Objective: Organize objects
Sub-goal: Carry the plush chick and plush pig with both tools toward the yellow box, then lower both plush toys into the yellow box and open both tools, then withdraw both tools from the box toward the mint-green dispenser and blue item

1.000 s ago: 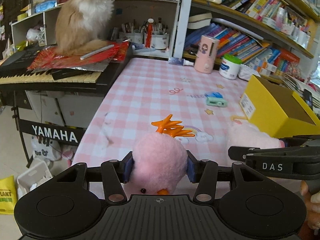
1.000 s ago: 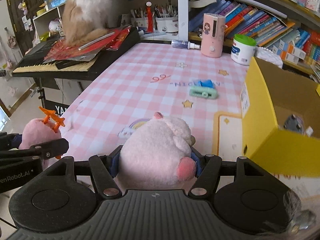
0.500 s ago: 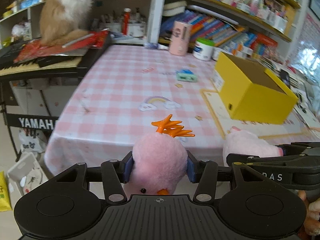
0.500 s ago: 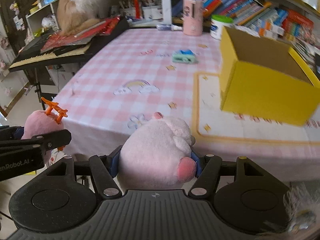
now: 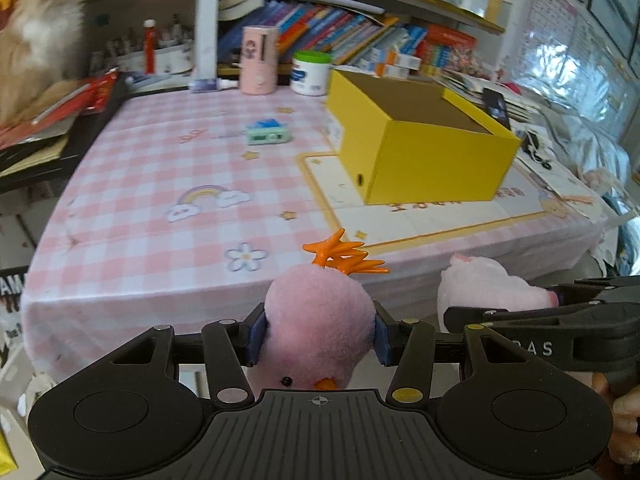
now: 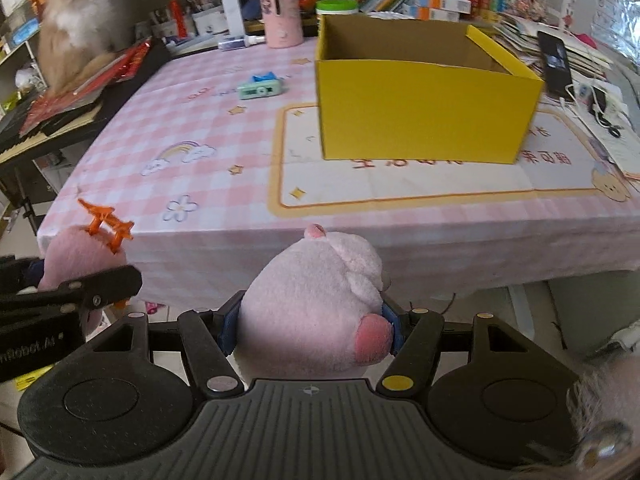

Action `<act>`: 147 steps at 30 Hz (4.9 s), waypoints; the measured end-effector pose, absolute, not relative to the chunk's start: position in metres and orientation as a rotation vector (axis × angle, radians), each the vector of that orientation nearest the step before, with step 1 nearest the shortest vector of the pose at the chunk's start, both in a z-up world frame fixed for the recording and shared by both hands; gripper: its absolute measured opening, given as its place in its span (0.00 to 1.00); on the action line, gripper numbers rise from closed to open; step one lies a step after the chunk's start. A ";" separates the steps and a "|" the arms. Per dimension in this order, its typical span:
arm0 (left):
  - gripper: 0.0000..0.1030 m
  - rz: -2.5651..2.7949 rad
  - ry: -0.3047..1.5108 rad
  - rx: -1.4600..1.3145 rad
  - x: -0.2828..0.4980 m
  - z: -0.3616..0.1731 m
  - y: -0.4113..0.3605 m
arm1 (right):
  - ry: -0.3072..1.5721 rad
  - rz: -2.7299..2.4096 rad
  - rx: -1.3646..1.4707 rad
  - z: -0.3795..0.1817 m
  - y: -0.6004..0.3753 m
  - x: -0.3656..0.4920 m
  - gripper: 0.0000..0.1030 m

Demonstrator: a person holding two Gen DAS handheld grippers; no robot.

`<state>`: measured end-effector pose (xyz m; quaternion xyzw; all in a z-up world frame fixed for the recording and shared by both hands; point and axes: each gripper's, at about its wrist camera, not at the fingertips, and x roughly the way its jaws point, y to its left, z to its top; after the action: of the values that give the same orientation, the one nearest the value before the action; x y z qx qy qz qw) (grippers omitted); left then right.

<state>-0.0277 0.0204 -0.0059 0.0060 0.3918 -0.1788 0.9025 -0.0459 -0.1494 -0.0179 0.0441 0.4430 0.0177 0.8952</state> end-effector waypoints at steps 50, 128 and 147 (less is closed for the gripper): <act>0.48 -0.404 0.562 0.154 0.132 0.034 -0.180 | 0.555 -0.017 0.083 0.070 -0.353 0.100 0.61; 0.92 -0.196 0.693 -0.008 0.059 0.004 -0.045 | 0.741 -0.169 0.089 0.006 -0.268 0.044 0.87; 0.93 -0.153 0.753 0.042 0.018 -0.003 0.014 | 0.813 -0.028 0.054 -0.004 -0.182 0.012 0.86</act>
<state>0.0180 0.0137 -0.0027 0.0204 0.3672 -0.0746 0.9269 0.0116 -0.1821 -0.0041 0.0264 0.3954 -0.0135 0.9180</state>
